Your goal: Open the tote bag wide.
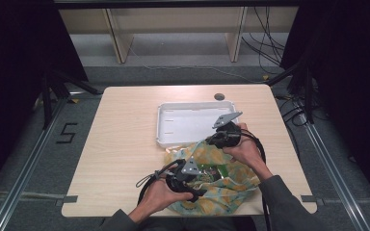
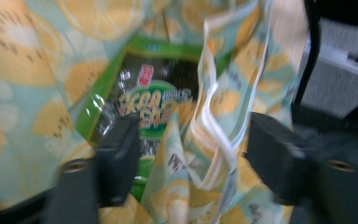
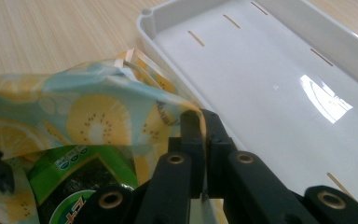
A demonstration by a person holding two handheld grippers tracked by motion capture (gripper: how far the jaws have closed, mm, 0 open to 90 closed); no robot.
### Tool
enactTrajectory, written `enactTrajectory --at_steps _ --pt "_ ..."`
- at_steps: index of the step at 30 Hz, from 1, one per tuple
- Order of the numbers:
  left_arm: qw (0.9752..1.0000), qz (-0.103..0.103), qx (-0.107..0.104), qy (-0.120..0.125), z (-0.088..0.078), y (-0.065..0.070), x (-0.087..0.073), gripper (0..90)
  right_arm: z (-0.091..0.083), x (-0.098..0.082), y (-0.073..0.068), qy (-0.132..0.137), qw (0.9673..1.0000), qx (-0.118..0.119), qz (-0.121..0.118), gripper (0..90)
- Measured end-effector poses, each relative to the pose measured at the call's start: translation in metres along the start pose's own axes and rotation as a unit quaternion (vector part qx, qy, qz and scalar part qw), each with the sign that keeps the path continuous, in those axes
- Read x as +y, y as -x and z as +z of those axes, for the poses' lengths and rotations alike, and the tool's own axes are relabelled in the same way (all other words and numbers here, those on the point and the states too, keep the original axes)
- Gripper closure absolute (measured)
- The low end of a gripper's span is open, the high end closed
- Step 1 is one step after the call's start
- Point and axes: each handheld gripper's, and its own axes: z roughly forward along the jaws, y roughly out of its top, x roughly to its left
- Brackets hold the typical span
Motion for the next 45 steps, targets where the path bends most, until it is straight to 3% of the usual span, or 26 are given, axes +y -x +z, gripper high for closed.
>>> enactTrajectory --at_steps 2,3,4,5,6,7,9,11,13,14,16,17,19,20,27,28,32,34,36,37,38,39,43,44,45 --pt "1.0000 0.003 0.002 -0.001 0.005 0.000 -0.004 61.4 0.001 0.000 -0.001 0.001 1.0000 -0.003 0.005 90.0" --pt "0.9998 0.017 0.001 -0.008 0.005 -0.002 -0.007 68.7 0.001 0.000 -0.001 -0.003 1.0000 -0.008 0.005 90.0" --pt "0.9998 0.018 -0.002 -0.003 0.006 0.000 -0.009 75.2 0.000 0.000 -0.001 -0.004 0.9999 -0.010 0.004 90.0" --pt "0.9993 0.035 -0.003 -0.012 0.004 0.000 -0.009 79.9 0.000 0.000 0.000 -0.004 1.0000 -0.006 0.000 90.0" --pt "0.9993 0.036 -0.007 -0.011 0.001 0.003 -0.011 83.4 -0.002 0.001 0.000 -0.013 0.9999 -0.003 0.003 90.0" --pt "0.9993 0.036 -0.007 -0.011 0.001 0.003 -0.011 84.5 -0.002 0.001 0.000 -0.013 0.9999 -0.003 0.003 90.0" --pt "0.9981 0.060 -0.009 -0.008 -0.014 0.010 -0.017 85.8 0.000 -0.002 0.004 -0.003 0.9999 -0.013 -0.004 90.0" --pt "0.9974 0.071 -0.011 -0.009 -0.024 0.012 -0.023 86.1 0.000 -0.002 0.005 -0.007 0.9997 -0.023 -0.006 90.0" --pt "0.9978 0.064 -0.014 -0.002 -0.029 0.014 -0.032 86.5 0.002 -0.002 0.006 -0.014 0.9995 -0.026 -0.007 90.0" --pt "0.9972 0.072 -0.012 -0.013 -0.031 0.013 -0.034 86.5 0.004 -0.002 0.005 -0.018 0.9995 -0.026 -0.006 90.0" --pt "0.9977 0.066 -0.012 -0.015 -0.028 0.011 -0.041 86.5 0.011 -0.002 0.003 -0.031 0.9989 -0.033 -0.011 90.0" --pt "0.9975 0.067 -0.014 -0.020 -0.025 0.009 -0.043 86.6 0.014 -0.001 0.003 -0.038 0.9983 -0.035 -0.027 90.0" --pt "0.9978 0.058 -0.019 -0.025 -0.020 0.010 -0.046 86.7 0.023 -0.002 -0.001 -0.049 0.9970 -0.047 -0.037 90.0" --pt "0.9972 0.064 -0.020 -0.035 -0.017 0.009 -0.047 86.6 0.025 -0.002 -0.001 -0.052 0.9969 -0.045 -0.039 90.0" --pt "0.9974 0.044 -0.028 -0.050 -0.002 0.010 -0.052 85.7 0.045 -0.018 0.000 -0.095 0.9939 -0.040 -0.040 90.0" --pt "0.9978 0.036 -0.028 -0.048 0.000 0.011 -0.053 85.4 0.046 -0.020 -0.001 -0.092 0.9938 -0.049 -0.040 89.9" --pt "0.9980 0.028 -0.027 -0.049 -0.001 0.008 -0.055 82.7 0.043 -0.021 -0.002 -0.095 0.9941 -0.040 -0.033 80.9" --pt "0.9981 0.032 -0.023 -0.047 -0.004 0.007 -0.055 80.2 0.036 -0.020 -0.001 -0.079 0.9953 -0.051 -0.021 72.6" --pt "0.9986 0.021 -0.020 -0.044 -0.008 0.007 -0.054 75.6 0.022 -0.017 -0.004 -0.070 0.9962 -0.048 0.016 63.2" --pt "0.9989 0.017 -0.017 -0.041 -0.010 0.006 -0.054 73.3 0.014 -0.015 -0.004 -0.056 0.9974 -0.043 0.011 60.1" --pt "0.9989 0.019 -0.016 -0.039 -0.014 0.005 -0.052 70.6 0.006 -0.014 -0.007 -0.044 0.9978 -0.042 0.027 57.8" --pt "0.9997 -0.002 -0.012 -0.021 -0.015 0.007 -0.052 66.5 -0.001 -0.015 -0.007 -0.023 0.9992 -0.030 0.015 56.1" --pt "0.9999 0.005 0.003 -0.009 -0.027 0.009 -0.044 52.8 -0.023 -0.021 -0.011 -0.024 0.9993 -0.017 0.023 51.0" --pt "0.9999 0.009 0.007 -0.002 -0.029 0.010 -0.042 50.2 -0.025 -0.025 -0.010 -0.021 0.9996 -0.013 0.014 50.1" --pt "0.9998 0.002 0.013 0.015 -0.029 0.014 -0.040 48.6 -0.025 -0.028 -0.012 -0.030 0.9992 -0.012 0.025 49.4"
